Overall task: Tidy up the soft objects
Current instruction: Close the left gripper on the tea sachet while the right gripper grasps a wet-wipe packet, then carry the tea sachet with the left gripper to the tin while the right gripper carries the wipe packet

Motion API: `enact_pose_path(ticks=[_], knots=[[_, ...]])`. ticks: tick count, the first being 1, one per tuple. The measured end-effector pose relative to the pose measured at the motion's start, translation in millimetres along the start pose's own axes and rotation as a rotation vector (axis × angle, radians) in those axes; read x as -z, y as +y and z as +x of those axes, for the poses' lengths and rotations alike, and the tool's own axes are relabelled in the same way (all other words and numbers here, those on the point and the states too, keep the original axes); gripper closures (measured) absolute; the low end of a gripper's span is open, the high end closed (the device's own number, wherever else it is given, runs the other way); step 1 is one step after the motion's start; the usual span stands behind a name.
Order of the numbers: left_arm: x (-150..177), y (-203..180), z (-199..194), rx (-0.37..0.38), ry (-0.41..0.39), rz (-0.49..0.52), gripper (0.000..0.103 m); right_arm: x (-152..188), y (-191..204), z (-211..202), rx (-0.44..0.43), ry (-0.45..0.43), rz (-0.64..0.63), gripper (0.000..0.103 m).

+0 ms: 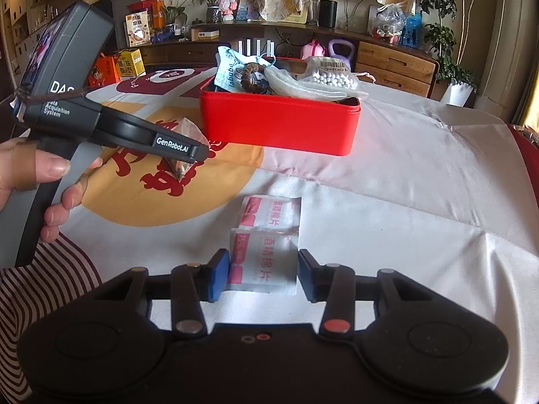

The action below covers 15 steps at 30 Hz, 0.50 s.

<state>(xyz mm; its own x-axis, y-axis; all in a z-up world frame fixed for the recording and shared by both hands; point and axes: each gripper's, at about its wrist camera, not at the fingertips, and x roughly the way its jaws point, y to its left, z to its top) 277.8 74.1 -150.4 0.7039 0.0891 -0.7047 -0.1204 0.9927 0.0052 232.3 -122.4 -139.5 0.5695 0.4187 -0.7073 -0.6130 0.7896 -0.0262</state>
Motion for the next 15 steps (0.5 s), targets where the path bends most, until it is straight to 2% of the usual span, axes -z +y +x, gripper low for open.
enact_pose_path(ticks=[3,7,15], knots=[[0.4,-2.9,-1.4,0.0,0.0,0.024,0.069,-0.5,-1.4,-1.7,-0.001,-0.001,0.005,0.061],[0.1,-4.0,-9.0,0.005,-0.016,0.031,0.076,-0.8,-3.8,-4.2,-0.006,-0.002,0.026,0.061],[-1.5,-4.3,-26.0,0.027,-0.017,0.035,0.078,-5.3,-4.2,-17.4,-0.002,-0.033,0.042,0.063]])
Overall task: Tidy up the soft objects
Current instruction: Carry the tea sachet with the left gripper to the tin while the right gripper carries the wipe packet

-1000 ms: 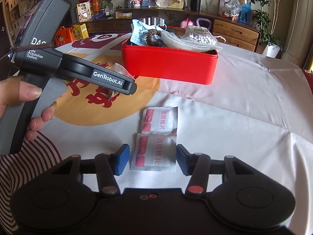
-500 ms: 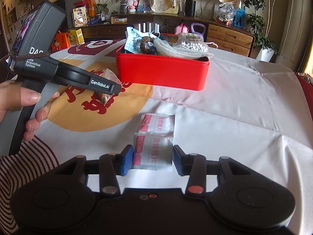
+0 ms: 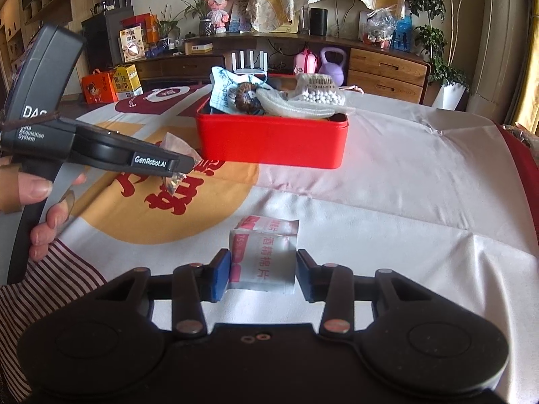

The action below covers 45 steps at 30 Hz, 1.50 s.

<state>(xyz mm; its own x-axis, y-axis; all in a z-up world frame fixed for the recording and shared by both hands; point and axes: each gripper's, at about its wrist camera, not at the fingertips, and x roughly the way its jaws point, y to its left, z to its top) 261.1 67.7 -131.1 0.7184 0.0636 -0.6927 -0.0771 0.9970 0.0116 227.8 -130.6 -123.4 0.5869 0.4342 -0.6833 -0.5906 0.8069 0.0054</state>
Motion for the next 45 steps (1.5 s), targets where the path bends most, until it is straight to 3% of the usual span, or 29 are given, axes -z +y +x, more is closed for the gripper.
enact_pose_path(ticks=[18,30,45], knots=[[-7.7,2.9,-65.3,0.049,-0.053,-0.015,0.082,-24.1,4.2,-50.5,-0.001,-0.097,-0.006,0.063],[-35.4,-1.4,-107.4,0.086,-0.107,-0.015,0.082,-57.6,4.9,-83.2,-0.011,-0.17,-0.037,0.063],[-81.7,-16.2,-113.3,0.108,-0.171,0.06,0.082,-112.8,-6.2,-79.5,0.007,-0.225,-0.069,0.063]])
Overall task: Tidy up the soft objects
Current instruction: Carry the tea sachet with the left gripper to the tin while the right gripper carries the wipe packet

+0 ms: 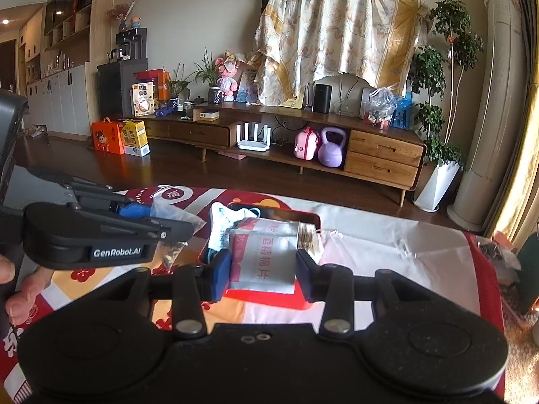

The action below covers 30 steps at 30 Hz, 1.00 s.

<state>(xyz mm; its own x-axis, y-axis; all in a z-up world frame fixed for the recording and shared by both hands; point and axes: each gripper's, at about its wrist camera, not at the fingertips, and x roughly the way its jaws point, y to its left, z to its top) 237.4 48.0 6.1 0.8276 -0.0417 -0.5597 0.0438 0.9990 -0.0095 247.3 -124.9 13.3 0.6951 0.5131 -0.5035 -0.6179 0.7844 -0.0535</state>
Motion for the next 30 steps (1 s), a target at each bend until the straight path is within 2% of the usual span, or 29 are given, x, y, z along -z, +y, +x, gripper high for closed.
enact_pose_path(ticks=[7,18,30], knots=[[-9.3,9.5,25.1,-0.006,0.014,-0.004,0.082,-14.2,-7.9,26.8,0.012,-0.003,-0.023,0.063],[-4.8,22.2,77.9,-0.002,0.062,-0.039,0.082,-26.7,-21.5,87.7,0.007,0.032,-0.015,0.062],[6.6,40.9,131.9,-0.011,0.108,-0.084,0.082,-25.9,-34.3,158.0,-0.047,0.101,0.068,0.062]])
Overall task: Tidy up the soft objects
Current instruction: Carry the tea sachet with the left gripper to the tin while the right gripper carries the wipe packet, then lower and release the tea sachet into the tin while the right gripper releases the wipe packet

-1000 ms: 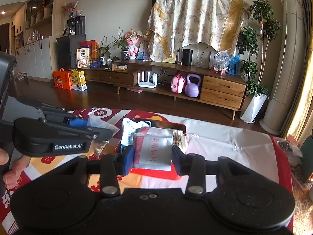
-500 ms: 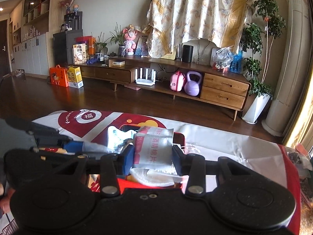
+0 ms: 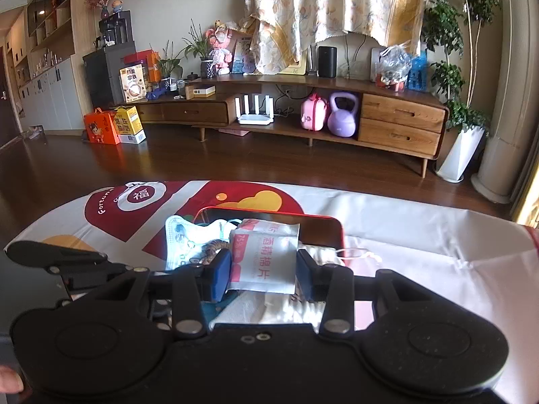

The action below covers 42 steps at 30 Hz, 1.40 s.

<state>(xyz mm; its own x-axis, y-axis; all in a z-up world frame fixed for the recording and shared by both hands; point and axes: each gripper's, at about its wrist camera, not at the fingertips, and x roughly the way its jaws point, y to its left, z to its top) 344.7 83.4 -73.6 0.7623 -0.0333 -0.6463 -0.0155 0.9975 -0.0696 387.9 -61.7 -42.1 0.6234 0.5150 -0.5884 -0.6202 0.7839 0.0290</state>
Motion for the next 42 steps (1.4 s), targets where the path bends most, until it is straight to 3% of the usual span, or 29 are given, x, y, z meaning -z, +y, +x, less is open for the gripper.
enact_pose_path(ticks=[10,21,26,32,36,37,40,42], knots=[[4.3,8.2,29.7,0.002,0.037,-0.02,0.082,2.1,-1.8,42.6,-0.012,0.047,0.029,0.061],[15.4,11.3,46.5,0.02,0.07,-0.033,0.082,8.3,-2.7,56.5,-0.013,0.071,0.029,0.059],[15.7,9.8,49.9,0.023,0.075,-0.02,0.082,9.7,-1.1,57.8,-0.005,0.07,0.023,0.047],[14.2,10.8,47.6,0.031,0.084,-0.046,0.081,7.7,-0.4,51.2,-0.004,0.058,0.019,0.044],[14.4,9.9,42.4,0.037,0.088,-0.052,0.069,6.7,-0.1,43.9,-0.005,0.049,0.025,0.043],[14.5,8.6,41.3,0.036,0.089,-0.046,0.058,6.4,0.4,41.3,-0.005,0.045,0.027,0.042],[14.7,5.8,33.5,0.03,0.06,-0.036,0.039,6.0,0.3,33.9,-0.004,0.038,0.033,0.04],[14.3,5.1,30.1,0.029,0.057,-0.039,0.037,6.5,-0.9,29.3,-0.004,0.037,0.04,0.04]])
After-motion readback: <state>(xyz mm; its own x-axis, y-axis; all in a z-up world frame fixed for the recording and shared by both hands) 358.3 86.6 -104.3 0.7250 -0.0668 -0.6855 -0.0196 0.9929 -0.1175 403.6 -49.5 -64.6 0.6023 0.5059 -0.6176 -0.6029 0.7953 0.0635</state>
